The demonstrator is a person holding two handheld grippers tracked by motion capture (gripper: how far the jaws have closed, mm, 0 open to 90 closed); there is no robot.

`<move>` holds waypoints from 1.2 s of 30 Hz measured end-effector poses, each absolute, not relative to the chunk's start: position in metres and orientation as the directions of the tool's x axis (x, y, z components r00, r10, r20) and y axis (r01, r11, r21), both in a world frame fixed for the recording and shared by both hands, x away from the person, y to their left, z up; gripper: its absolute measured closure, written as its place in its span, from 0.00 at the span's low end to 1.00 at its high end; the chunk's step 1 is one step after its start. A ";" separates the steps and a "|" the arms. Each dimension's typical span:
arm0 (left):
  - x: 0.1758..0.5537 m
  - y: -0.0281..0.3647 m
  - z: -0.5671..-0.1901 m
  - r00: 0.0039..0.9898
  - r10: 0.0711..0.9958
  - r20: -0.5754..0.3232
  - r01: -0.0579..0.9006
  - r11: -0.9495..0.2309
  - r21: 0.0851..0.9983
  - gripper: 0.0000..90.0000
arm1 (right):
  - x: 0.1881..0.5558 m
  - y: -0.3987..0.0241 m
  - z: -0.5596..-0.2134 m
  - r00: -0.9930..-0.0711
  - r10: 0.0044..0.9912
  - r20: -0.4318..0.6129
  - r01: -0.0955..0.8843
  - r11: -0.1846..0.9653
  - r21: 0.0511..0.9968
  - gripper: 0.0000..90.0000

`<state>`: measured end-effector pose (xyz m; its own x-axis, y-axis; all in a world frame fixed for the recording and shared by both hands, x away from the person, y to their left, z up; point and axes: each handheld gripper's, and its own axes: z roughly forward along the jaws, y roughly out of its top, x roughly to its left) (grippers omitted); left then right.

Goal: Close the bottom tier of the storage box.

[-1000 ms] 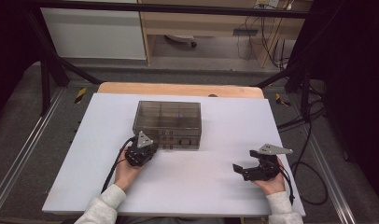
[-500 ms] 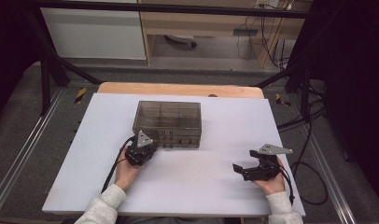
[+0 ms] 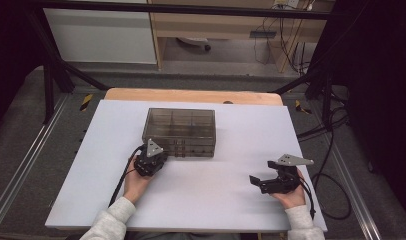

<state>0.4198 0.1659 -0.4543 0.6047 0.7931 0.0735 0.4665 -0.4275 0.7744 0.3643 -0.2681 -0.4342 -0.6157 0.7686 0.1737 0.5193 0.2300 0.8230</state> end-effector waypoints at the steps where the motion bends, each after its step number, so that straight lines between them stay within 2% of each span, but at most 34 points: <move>1: 0.420 0.166 -0.454 0.604 0.794 0.075 0.466 -0.427 0.775 1.00 | 0.364 -0.268 -0.434 -0.616 0.769 0.174 0.519 0.230 0.823 0.01; 28: 0.418 0.166 -0.454 0.600 0.797 0.070 0.471 -0.423 0.774 1.00 | 0.364 -0.268 -0.434 -0.617 0.767 0.175 0.519 0.229 0.824 0.01; 32: 0.414 0.166 -0.450 0.614 0.787 0.064 0.469 -0.429 0.772 0.97 | 0.364 -0.269 -0.434 -0.617 0.767 0.176 0.520 0.230 0.823 0.01; 36: 0.407 0.167 -0.447 0.630 0.774 0.069 0.470 -0.451 0.758 0.90 | 0.364 -0.268 -0.434 -0.616 0.768 0.175 0.520 0.230 0.823 0.01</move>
